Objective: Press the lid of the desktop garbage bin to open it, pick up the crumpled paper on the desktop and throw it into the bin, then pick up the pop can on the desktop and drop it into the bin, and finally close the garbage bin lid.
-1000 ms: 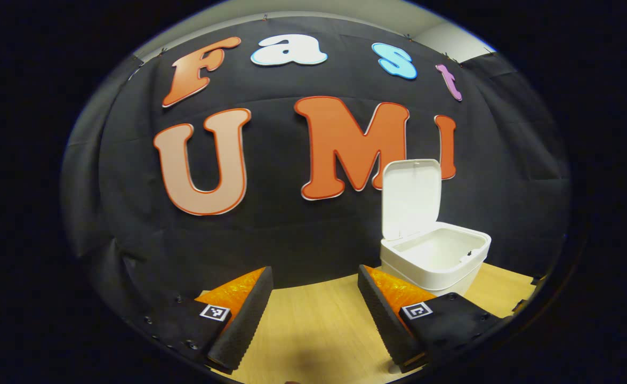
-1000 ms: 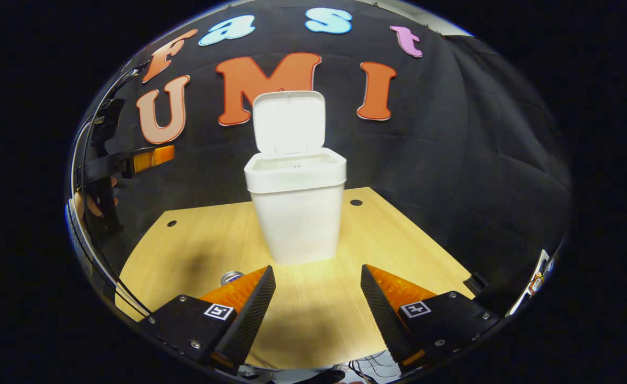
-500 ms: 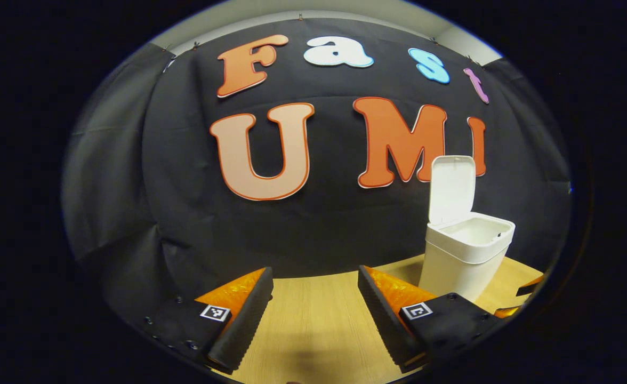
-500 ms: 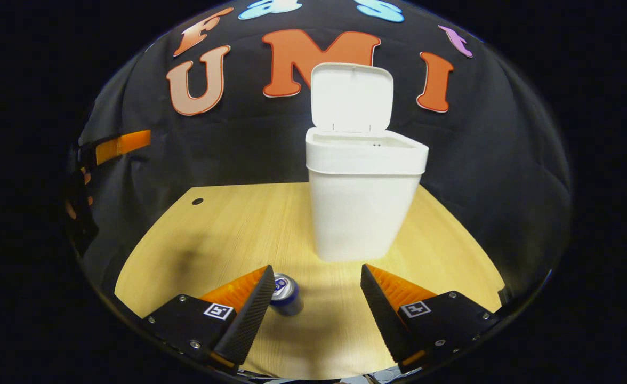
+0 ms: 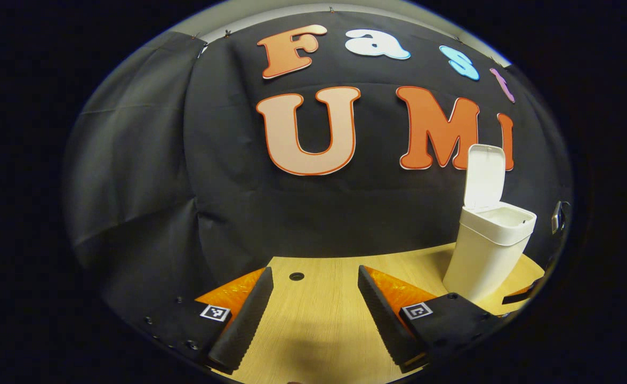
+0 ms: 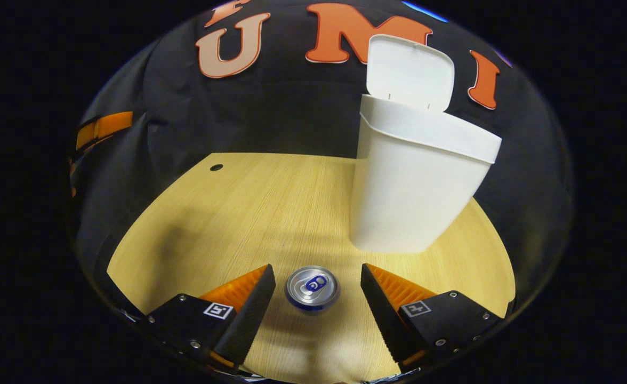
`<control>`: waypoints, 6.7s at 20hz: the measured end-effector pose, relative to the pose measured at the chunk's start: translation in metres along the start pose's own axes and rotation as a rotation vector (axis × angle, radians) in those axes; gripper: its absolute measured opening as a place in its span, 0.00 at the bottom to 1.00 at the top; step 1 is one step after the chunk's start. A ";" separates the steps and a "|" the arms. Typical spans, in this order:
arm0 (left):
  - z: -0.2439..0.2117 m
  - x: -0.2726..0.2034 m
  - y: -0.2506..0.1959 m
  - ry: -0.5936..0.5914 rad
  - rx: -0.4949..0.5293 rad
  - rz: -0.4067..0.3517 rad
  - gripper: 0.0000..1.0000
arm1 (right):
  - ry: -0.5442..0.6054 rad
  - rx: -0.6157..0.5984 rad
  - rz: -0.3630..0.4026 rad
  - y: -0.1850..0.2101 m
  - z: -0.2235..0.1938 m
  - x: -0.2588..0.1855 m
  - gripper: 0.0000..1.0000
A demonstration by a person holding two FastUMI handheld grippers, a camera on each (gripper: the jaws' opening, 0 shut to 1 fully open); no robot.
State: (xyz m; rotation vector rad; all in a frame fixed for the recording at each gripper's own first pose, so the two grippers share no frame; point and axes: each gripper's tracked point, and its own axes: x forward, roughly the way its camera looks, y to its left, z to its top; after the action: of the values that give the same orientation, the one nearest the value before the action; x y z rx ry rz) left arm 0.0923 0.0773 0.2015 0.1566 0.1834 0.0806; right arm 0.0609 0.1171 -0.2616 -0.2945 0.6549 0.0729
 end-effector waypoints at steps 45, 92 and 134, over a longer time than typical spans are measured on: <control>0.016 0.044 -0.016 -0.015 -0.022 -0.044 1.00 | -0.132 -0.048 -0.136 -0.002 0.041 0.018 0.78; 0.011 0.031 0.044 -0.030 -0.047 0.059 1.00 | -0.241 -0.117 -0.139 0.013 0.278 0.069 0.99; 0.015 -0.037 0.063 -0.044 -0.034 0.015 1.00 | 0.200 0.051 -0.074 0.024 0.004 0.110 0.99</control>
State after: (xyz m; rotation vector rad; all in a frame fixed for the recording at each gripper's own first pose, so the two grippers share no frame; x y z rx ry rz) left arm 0.0543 0.1335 0.2328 0.1257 0.1368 0.0950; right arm 0.1468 0.1381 -0.3316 -0.2789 0.8423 -0.0451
